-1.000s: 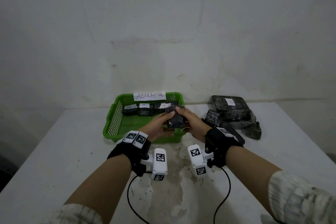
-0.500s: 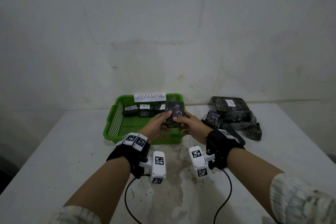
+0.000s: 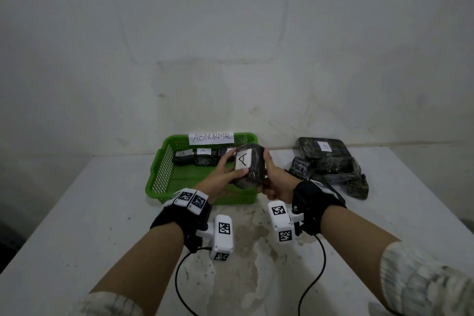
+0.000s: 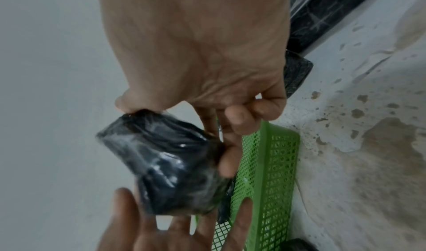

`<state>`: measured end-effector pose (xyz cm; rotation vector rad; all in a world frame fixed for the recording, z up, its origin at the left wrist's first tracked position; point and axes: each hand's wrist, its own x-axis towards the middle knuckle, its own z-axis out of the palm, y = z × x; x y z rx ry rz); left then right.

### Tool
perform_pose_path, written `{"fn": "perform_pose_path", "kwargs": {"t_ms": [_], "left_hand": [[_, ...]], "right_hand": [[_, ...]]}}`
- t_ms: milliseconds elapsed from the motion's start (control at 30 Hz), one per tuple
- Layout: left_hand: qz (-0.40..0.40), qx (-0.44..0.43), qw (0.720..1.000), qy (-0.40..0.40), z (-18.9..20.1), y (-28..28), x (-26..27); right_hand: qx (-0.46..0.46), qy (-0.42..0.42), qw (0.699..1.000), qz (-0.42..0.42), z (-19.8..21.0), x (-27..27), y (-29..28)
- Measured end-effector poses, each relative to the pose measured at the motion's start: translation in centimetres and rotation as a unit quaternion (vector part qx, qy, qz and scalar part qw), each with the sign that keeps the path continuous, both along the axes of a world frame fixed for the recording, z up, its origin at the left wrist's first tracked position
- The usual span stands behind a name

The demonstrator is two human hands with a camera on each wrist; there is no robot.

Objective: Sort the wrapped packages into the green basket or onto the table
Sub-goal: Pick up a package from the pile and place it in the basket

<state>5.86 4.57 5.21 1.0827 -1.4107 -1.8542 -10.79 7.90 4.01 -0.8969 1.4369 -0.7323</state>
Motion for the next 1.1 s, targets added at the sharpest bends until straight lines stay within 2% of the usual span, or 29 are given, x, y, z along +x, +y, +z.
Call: {"fn": "perform_pose_path", "kwargs": {"t_ms": [133, 267, 400, 600, 733, 867, 967, 1100], "left_hand": [[0.076, 0.068, 0.993, 0.053, 0.3, 0.1, -0.5], [0.106, 0.081, 0.990, 0.051, 0.0, -0.3, -0.3], [0.082, 0.091, 0.992, 0.043, -0.4, -0.2, 0.2], [0.033, 0.095, 0.994, 0.038, 0.0, -0.3, 0.5], [0.004, 0.101, 0.995, -0.021, 0.0, -0.1, 0.3], [-0.002, 0.059, 0.993, -0.100, 0.1, 0.1, 0.1], [-0.009, 0.063, 0.996, -0.057, -0.1, 0.1, -0.1], [-0.007, 0.071, 0.997, -0.020, 0.4, 0.5, -0.2]], "right_hand": [[-0.044, 0.044, 0.998, 0.011, -0.7, 0.0, -0.4], [-0.059, 0.065, 0.996, -0.021, -0.5, 0.4, -0.3], [-0.083, 0.000, 0.996, -0.034, -0.6, 0.8, 0.0], [-0.141, -0.089, 0.981, -0.095, -0.4, 1.4, 0.0], [-0.142, -0.106, 0.976, -0.124, 0.1, 1.4, 0.3], [-0.141, -0.076, 0.977, -0.138, 0.4, 1.3, 0.6], [-0.132, -0.073, 0.980, -0.130, 0.2, 1.4, 0.8], [-0.123, -0.117, 0.982, -0.086, 0.1, 1.5, 1.0]]}}
